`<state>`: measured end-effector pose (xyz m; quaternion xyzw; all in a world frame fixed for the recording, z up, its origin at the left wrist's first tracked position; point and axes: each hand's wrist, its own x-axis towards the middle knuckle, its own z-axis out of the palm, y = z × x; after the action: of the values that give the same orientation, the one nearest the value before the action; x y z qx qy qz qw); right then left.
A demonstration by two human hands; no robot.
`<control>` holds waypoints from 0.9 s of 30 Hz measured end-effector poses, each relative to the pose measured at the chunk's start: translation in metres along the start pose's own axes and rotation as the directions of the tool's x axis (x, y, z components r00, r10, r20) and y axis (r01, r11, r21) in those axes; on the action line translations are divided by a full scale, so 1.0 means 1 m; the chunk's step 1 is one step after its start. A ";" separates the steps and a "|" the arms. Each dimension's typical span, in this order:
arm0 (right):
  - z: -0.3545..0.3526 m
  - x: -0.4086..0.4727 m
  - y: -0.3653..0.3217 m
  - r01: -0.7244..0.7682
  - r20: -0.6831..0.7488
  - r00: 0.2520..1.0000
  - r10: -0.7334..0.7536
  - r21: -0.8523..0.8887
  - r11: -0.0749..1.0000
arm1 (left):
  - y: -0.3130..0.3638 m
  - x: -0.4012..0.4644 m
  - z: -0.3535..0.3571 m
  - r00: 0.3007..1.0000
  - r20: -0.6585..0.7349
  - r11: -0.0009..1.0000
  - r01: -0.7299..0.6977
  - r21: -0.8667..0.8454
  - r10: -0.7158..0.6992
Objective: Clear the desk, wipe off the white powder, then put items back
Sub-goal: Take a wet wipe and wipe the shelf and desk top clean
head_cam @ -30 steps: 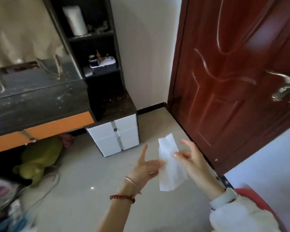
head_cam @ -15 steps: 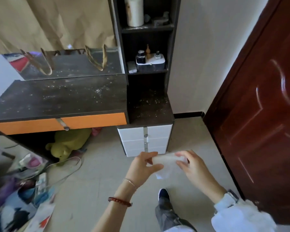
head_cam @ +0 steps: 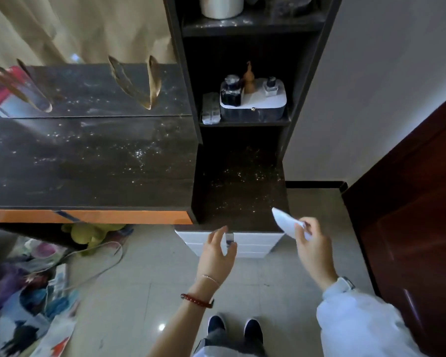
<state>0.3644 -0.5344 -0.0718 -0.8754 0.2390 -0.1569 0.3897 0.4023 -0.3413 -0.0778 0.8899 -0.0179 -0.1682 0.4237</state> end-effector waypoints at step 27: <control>0.192 0.185 0.128 0.417 0.503 0.856 -0.115 -0.543 0.729 | -0.129 0.156 0.099 0.997 -0.068 0.781 0.062 0.621 -0.025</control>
<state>0.5696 -0.5922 -0.2760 -0.9918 0.0525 0.0776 0.0866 0.5038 -0.3599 -0.2779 0.9843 -0.0397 -0.1377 0.1028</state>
